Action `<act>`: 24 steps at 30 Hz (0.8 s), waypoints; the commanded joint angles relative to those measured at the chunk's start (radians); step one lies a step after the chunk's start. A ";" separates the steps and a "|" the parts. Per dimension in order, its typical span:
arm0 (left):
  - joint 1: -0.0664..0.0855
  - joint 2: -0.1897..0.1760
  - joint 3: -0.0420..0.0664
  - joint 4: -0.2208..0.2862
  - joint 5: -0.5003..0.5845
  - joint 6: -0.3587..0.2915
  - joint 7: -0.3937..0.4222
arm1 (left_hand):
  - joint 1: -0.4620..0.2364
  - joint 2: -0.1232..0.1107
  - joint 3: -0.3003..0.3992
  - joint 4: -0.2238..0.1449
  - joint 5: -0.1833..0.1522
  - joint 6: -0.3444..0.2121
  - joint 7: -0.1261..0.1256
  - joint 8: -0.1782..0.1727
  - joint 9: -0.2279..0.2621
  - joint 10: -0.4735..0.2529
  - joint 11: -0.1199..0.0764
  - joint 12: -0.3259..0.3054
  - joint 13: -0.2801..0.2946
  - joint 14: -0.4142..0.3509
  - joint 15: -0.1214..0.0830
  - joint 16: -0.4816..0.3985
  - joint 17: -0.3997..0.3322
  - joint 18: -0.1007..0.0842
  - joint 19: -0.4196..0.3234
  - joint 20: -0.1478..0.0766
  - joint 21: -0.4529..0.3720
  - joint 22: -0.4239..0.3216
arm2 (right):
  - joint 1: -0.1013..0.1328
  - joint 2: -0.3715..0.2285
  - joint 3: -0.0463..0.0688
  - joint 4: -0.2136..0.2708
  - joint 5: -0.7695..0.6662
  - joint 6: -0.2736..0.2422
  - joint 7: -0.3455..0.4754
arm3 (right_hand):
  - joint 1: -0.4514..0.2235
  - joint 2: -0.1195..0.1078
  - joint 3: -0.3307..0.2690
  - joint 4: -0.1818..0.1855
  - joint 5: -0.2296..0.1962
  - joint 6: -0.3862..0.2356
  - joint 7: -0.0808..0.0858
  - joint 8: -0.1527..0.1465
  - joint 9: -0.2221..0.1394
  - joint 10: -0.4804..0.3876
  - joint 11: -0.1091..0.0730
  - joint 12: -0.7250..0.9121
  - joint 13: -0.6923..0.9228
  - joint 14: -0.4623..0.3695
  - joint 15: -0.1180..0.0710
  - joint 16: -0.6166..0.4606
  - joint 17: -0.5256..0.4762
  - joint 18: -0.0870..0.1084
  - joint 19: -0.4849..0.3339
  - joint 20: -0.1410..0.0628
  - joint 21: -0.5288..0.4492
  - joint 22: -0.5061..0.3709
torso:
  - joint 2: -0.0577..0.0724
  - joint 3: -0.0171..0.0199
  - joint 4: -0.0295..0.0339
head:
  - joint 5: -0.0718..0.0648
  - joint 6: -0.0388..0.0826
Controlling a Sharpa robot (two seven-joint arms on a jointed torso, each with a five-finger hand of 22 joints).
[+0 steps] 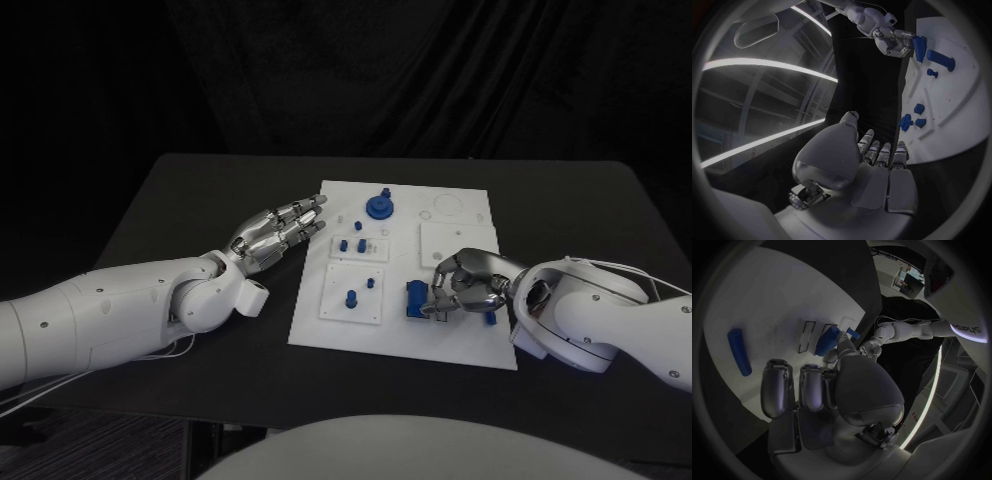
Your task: Assemble the parts on the task board
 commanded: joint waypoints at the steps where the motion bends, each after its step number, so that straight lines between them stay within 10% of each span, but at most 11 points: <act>1: -0.002 0.002 0.001 0.000 0.000 0.017 0.011 | -0.004 0.005 0.005 -0.001 -0.003 0.001 0.008 0.005 0.001 0.000 0.007 0.006 0.002 0.000 0.008 -0.004 -0.001 0.000 -0.002 0.007 0.004 0.001 | -0.002 0.000 0.000 0.001 -0.023 0.013 -0.009 | 0.017 0.003 0.000 -0.014 0.005 -0.005 0.001 -0.010 -0.003 0.094 -0.006 -0.006 0.242 0.055 -0.006 0.001 -0.002 -0.009 0.034 -0.006 -0.004 0.213 | 0.001 -0.0001 -0.0001 | -0.001 0.000; 24: -0.002 0.002 0.001 -0.001 0.000 0.020 0.008 | -0.005 0.006 0.005 -0.001 -0.003 0.000 0.011 0.005 0.001 0.000 0.010 0.006 0.002 0.000 0.007 -0.004 -0.001 0.001 -0.002 0.007 0.004 0.001 | -0.004 0.001 -0.001 0.007 -0.025 0.071 -0.017 | 0.016 0.006 -0.004 -0.029 0.003 -0.042 0.009 -0.058 -0.031 0.088 0.000 -0.014 0.230 0.052 -0.002 -0.006 -0.017 -0.006 0.028 -0.003 -0.017 0.209 | 0.000 0.0000 0.0002 | 0.000 0.000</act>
